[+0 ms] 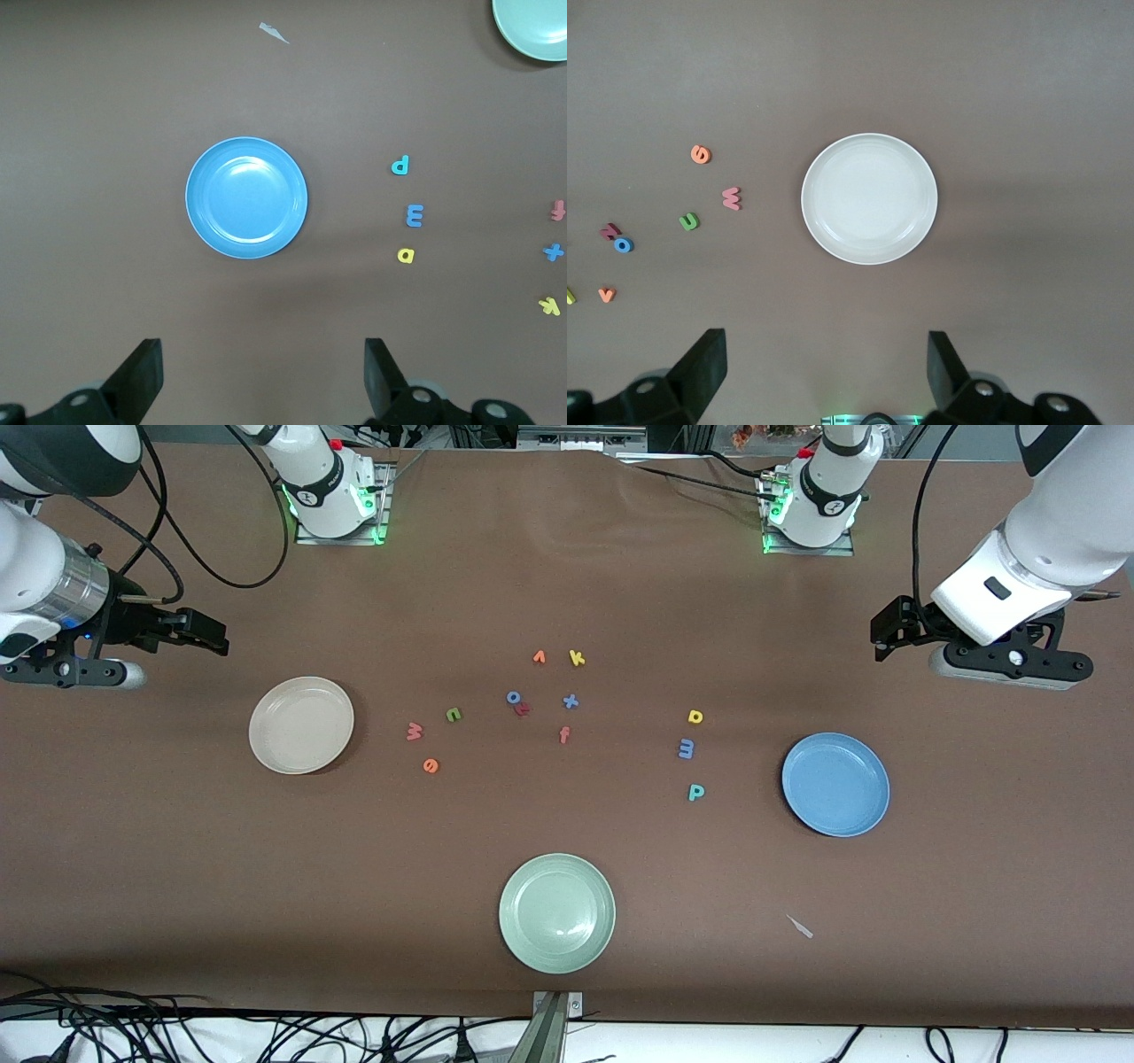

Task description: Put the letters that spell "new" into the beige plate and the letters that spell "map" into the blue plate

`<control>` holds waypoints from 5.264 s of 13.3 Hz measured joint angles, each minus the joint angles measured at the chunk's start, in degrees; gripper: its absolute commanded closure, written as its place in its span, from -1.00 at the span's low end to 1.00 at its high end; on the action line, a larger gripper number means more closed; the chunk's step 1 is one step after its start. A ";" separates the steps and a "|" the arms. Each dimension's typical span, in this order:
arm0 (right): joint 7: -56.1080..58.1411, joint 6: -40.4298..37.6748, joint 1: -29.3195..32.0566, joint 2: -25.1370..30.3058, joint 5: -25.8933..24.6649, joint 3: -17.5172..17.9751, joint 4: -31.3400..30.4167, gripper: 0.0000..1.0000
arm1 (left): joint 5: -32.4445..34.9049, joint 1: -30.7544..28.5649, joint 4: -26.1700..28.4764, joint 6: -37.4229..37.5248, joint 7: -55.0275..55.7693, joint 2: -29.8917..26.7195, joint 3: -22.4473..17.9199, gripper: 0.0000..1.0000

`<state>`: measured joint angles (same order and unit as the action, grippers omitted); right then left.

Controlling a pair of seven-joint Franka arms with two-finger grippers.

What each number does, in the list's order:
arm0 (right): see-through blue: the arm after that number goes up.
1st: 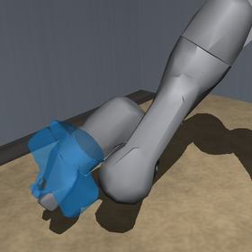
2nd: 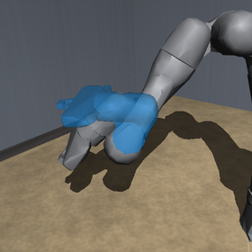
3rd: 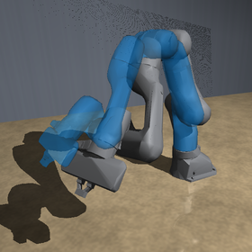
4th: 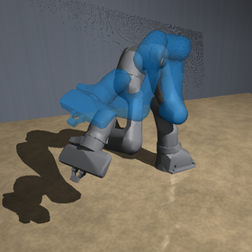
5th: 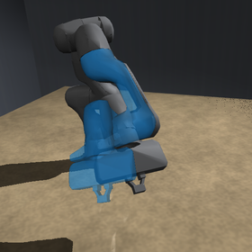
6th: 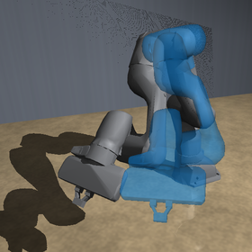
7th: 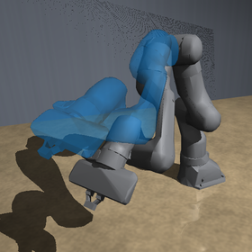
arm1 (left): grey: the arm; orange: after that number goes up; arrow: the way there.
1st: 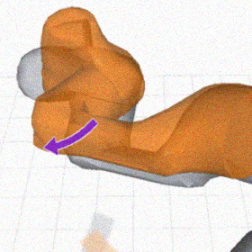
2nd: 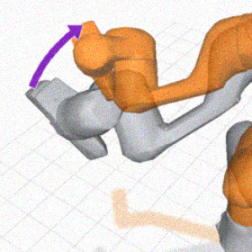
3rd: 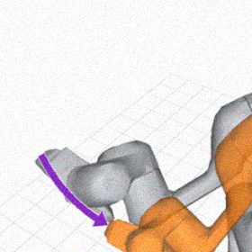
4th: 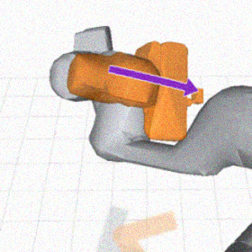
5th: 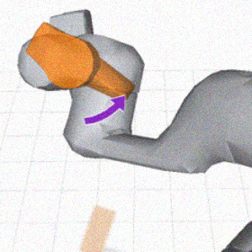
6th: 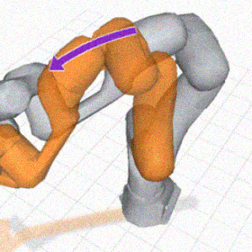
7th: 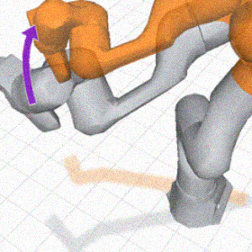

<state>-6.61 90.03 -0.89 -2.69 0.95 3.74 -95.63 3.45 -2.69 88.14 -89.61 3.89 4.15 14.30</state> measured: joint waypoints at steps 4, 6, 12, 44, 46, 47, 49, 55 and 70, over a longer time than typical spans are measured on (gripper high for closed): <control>0.00 -0.06 0.00 0.00 0.00 0.02 0.00 -1.00 | 0.00 -0.79 0.00 0.00 0.00 0.00 -0.18 -1.00; 0.00 -0.11 0.00 0.00 0.00 0.02 0.00 -1.00 | 0.00 -0.86 0.00 0.00 0.00 0.00 -0.20 -1.00; 0.00 -0.17 0.00 0.00 0.00 0.02 0.00 -1.00 | 0.00 -1.10 0.00 0.00 0.00 0.00 -0.19 -1.00; 0.00 -0.68 -0.03 0.00 0.00 0.06 0.00 -1.00 | 0.00 -3.30 -0.03 -0.03 -0.05 0.00 -0.38 -1.00; 0.00 -0.79 -0.03 0.00 0.00 0.07 0.00 -1.00 | -0.04 -3.32 -0.03 -0.03 -0.09 0.03 -0.37 -1.00; 0.00 -1.12 -0.03 0.00 0.00 0.07 0.00 -1.00 | -0.20 -3.32 -0.11 -0.11 -0.10 0.13 -0.37 -1.00; 0.00 -2.15 -0.04 0.00 0.00 0.07 0.00 -1.00 | -0.42 -3.32 -1.03 -0.17 -0.11 0.70 -0.34 -1.00; 0.00 -2.52 -0.07 0.00 0.02 0.10 0.00 -1.00 | -1.22 -3.35 -2.72 -0.16 -0.11 2.21 -0.34 -1.00; -0.08 -2.47 -0.03 -0.02 0.03 0.04 0.00 -1.00 | -1.27 -5.46 -2.90 0.02 -0.17 2.31 -0.48 -1.00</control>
<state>-6.69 87.56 -0.93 -2.71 0.98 3.78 -95.63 2.18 -8.16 85.24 -89.59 3.72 6.45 13.82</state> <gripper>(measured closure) 0.000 0.000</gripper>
